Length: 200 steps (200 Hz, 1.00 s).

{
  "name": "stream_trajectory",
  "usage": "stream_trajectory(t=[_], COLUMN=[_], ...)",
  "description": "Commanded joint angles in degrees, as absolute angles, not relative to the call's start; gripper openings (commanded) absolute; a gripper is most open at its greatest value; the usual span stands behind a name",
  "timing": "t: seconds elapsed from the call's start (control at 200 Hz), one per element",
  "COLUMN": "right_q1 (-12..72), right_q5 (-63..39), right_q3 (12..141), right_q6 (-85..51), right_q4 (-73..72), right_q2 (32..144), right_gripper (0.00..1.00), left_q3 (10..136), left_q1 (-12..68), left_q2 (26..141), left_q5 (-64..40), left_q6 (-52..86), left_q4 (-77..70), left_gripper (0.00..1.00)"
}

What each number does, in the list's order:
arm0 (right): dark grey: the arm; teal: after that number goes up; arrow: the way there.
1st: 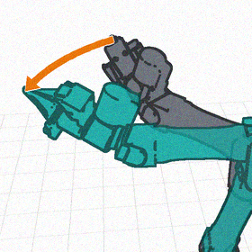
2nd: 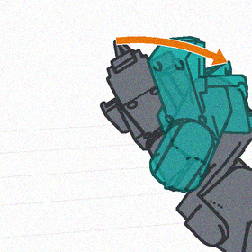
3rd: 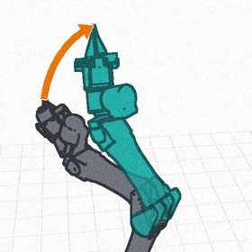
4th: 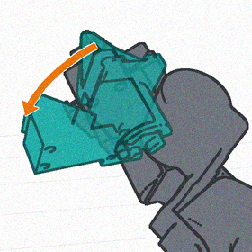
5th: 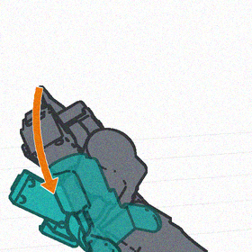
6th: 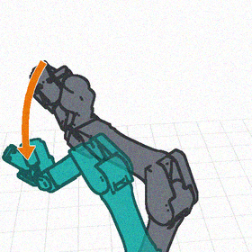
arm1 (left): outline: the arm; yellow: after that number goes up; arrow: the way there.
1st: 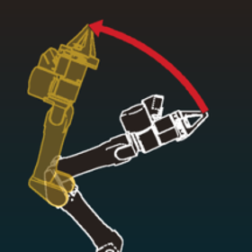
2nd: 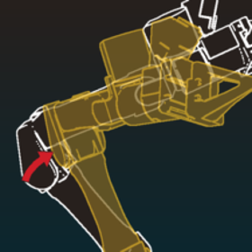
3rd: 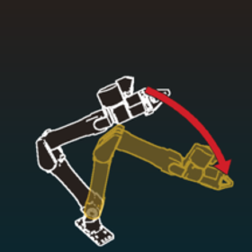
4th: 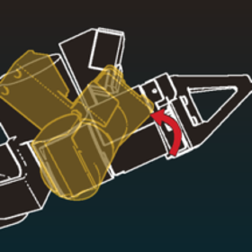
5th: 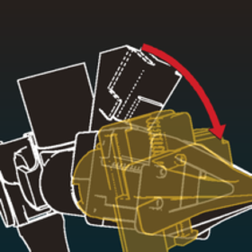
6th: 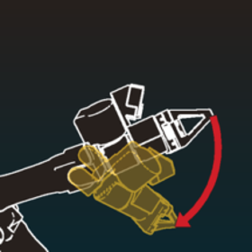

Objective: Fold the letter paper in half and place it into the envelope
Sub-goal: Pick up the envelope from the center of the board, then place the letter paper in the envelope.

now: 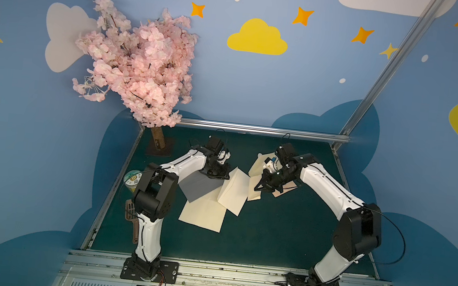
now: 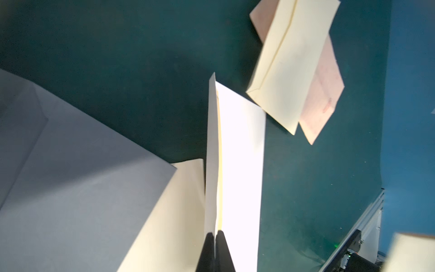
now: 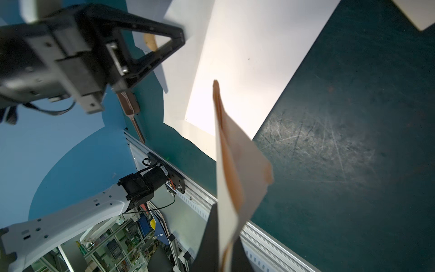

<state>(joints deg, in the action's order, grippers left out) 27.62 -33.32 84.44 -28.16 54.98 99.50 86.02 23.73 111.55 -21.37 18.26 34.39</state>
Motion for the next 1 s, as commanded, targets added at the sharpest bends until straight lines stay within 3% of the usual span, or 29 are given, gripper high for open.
stream_trajectory(t=[0.0,0.456,0.771,0.996], right_q1=[28.3,30.1,29.7,28.3], right_q5=[-30.8,-33.7,-42.4,-43.0], right_q3=[87.1,93.3,87.7,85.8], right_q6=[-30.7,-35.9,-42.1,-43.1], right_q4=[58.5,56.8,42.6,41.0], right_q2=[101.8,109.2,107.5,108.8], right_gripper=[0.00,0.00,0.00,0.00], left_q3=[85.6,86.0,85.3,83.8], left_q1=[26.1,33.1,34.2,34.3], left_q2=[108.2,105.2,105.3,105.0], left_q5=[-19.4,-15.9,-18.1,-22.4], left_q6=[21.5,22.8,22.8,24.8], left_q4=[36.0,36.4,34.8,30.3], left_gripper=[0.03,0.03,0.03,0.03])
